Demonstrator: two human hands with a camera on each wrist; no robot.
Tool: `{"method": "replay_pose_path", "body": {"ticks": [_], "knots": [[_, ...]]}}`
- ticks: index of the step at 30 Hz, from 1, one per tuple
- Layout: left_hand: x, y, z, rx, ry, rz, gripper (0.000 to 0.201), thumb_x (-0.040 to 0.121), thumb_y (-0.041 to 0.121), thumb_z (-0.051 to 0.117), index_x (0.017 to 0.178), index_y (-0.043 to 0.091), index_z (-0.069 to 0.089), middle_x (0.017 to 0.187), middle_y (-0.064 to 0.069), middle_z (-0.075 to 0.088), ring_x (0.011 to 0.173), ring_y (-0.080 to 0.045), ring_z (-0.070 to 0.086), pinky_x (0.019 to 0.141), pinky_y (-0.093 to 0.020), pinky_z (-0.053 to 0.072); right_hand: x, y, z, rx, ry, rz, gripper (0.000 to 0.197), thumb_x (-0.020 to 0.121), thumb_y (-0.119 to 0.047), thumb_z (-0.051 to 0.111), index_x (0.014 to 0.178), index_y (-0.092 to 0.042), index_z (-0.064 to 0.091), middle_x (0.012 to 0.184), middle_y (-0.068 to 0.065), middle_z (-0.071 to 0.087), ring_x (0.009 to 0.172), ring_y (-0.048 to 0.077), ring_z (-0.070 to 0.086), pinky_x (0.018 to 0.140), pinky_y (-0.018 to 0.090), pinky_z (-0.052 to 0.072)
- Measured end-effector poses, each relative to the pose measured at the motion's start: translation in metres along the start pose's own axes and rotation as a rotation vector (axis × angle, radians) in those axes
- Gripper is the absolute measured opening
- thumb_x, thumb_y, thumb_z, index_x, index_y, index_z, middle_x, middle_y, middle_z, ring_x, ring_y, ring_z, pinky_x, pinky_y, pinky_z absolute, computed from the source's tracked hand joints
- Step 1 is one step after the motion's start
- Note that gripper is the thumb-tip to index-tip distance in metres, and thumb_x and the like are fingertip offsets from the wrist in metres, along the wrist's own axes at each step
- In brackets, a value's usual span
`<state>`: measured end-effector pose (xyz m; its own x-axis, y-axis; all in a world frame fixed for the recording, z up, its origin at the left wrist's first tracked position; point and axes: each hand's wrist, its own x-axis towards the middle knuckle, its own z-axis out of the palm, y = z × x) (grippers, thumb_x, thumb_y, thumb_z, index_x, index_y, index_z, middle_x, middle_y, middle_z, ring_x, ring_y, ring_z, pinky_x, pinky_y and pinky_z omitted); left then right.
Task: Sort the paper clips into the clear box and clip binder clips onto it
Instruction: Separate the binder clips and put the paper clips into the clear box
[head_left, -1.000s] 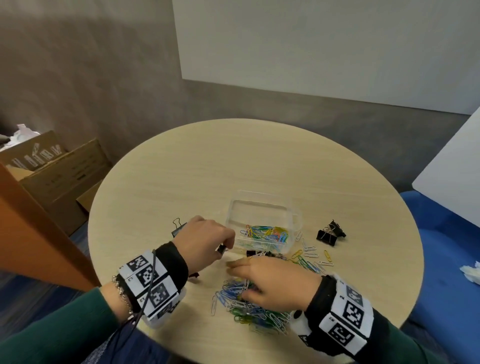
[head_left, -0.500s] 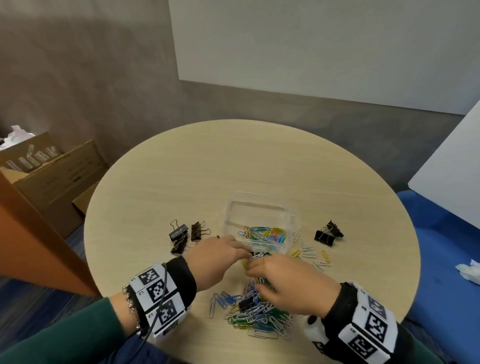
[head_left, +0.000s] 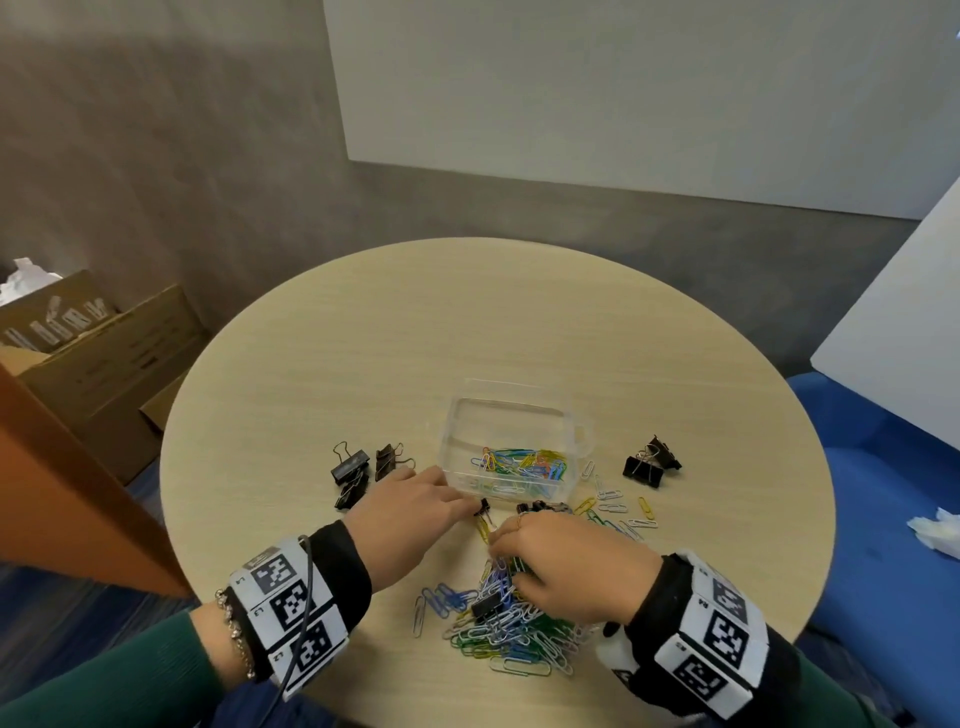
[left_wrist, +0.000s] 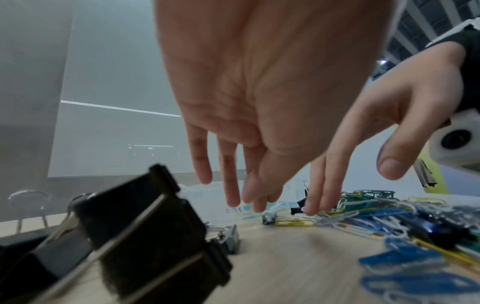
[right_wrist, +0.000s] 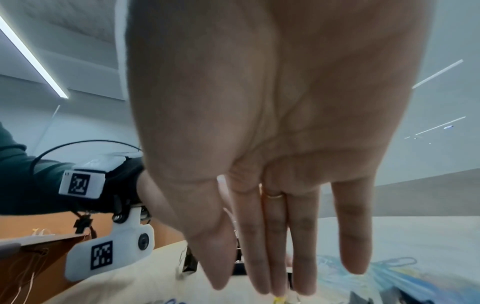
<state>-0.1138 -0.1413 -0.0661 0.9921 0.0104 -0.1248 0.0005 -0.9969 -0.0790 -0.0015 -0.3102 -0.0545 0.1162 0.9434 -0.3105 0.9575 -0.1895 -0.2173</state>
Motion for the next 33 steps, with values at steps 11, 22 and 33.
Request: {"method": "replay_pose_path", "body": {"ticks": [11, 22, 33], "knots": [[-0.005, -0.006, 0.001, 0.032, 0.003, -0.069, 0.058, 0.089, -0.003, 0.044, 0.139, 0.026, 0.040, 0.134, 0.007, 0.056, 0.119, -0.020, 0.047, 0.094, -0.034, 0.035, -0.008, -0.004, -0.001, 0.064, -0.102, -0.035, 0.044, 0.090, -0.020, 0.047, 0.133, -0.012, 0.053, 0.140, 0.006, 0.053, 0.131, 0.024, 0.046, 0.109, 0.041, 0.039], [0.017, 0.024, -0.011, -0.134, 0.046, 0.121, 0.069, 0.089, -0.008, 0.040, 0.149, 0.024, 0.026, 0.150, 0.001, 0.038, 0.134, -0.018, 0.038, 0.110, -0.034, 0.035, -0.011, 0.027, -0.019, 0.110, 0.040, 0.110, 0.047, 0.094, -0.018, 0.046, 0.141, -0.019, 0.044, 0.147, -0.002, 0.045, 0.127, 0.018, 0.049, 0.108, 0.034, 0.039], [0.047, 0.039, -0.006, -0.104, -0.050, 0.115, 0.033, 0.093, 0.001, 0.048, 0.124, 0.010, 0.055, 0.112, -0.011, 0.053, 0.095, -0.031, 0.058, 0.080, -0.044, 0.050, -0.009, 0.045, -0.009, 0.145, 0.121, 0.228, 0.034, 0.085, -0.011, 0.063, 0.118, -0.020, 0.057, 0.115, 0.003, 0.060, 0.097, 0.018, 0.057, 0.083, 0.029, 0.047]]}}
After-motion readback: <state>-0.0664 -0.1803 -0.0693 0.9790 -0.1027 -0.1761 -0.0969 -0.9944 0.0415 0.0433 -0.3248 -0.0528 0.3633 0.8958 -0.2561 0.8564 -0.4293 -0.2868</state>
